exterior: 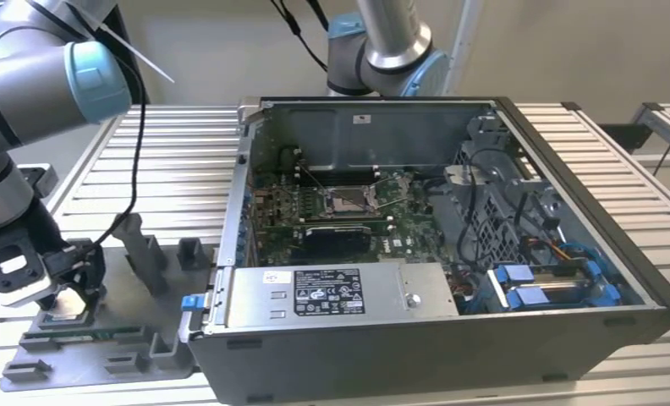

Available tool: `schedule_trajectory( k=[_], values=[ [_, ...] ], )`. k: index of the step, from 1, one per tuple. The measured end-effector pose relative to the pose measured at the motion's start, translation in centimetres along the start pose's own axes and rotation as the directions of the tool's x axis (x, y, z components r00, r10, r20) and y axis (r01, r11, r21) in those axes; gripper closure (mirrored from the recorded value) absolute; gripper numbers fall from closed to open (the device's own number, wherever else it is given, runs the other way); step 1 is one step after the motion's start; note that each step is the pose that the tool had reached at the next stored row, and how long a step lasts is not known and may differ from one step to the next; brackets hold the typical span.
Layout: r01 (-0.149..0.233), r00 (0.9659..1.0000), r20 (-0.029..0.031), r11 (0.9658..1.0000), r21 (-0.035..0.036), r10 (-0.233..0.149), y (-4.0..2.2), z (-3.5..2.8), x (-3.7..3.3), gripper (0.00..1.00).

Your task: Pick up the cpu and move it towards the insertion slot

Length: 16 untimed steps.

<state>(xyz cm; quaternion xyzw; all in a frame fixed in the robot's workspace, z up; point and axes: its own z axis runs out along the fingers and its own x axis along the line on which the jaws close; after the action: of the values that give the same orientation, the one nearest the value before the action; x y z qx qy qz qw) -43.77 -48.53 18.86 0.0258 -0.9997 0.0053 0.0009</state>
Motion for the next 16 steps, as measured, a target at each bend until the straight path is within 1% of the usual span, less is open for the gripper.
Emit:
schedule_trajectory(
  k=[16],
  values=[
    [0.0,1.0,0.0,1.0,0.0,0.0,0.01,0.1,0.14,0.0]
  ],
)
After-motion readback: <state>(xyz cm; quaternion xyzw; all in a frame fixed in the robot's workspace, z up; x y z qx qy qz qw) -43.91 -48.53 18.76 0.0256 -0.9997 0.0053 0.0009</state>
